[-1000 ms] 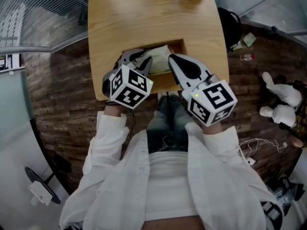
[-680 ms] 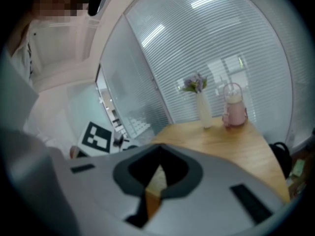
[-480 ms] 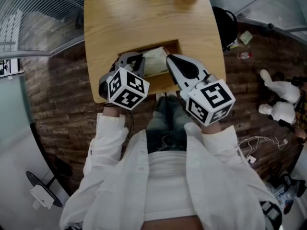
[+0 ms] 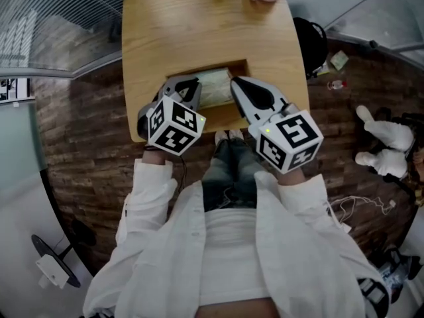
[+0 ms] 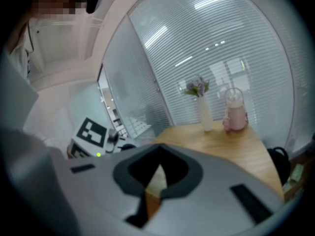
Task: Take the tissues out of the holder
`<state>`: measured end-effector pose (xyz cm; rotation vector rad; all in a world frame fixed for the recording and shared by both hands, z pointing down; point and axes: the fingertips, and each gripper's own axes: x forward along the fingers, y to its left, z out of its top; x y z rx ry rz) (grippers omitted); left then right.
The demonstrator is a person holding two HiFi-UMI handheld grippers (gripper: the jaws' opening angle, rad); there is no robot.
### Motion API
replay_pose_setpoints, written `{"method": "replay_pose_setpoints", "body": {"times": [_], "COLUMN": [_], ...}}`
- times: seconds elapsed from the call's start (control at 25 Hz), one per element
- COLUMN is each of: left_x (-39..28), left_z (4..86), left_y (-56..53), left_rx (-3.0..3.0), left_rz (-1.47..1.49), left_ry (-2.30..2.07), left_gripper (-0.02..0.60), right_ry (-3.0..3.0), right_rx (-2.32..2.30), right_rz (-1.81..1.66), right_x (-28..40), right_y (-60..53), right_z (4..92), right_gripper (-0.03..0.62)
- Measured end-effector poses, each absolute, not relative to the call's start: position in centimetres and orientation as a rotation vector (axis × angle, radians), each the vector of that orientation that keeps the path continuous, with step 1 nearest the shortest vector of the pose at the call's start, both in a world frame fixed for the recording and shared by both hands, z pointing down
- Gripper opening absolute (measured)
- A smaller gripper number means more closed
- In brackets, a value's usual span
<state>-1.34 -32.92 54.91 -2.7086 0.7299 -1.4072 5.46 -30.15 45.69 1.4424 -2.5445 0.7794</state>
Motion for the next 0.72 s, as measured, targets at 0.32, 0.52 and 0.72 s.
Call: {"method": "replay_pose_setpoints", "body": {"times": [0.32, 0.52, 0.72], "left_x": [-1.6, -1.8, -1.6], "left_z": [52.0, 49.3, 46.0], "left_y": [-32.8, -32.9, -33.1], "left_rx": [-2.662, -2.674, -2.723], "left_rz": [-1.340, -1.254, -1.123], "left_ry": [0.771, 0.839, 0.896], "left_gripper": [0.008, 0.008, 0.008], "right_ry": [-2.553, -2.548, -2.586], "right_rx": [1.446, 1.451, 1.422], "right_rz": [0.700, 0.643, 0.601], "right_x": [5.4, 5.7, 5.4], "right_y": [-30.1, -30.1, -30.1], "right_z": [43.5, 42.1, 40.1], "right_gripper": [0.012, 0.012, 0.012]}}
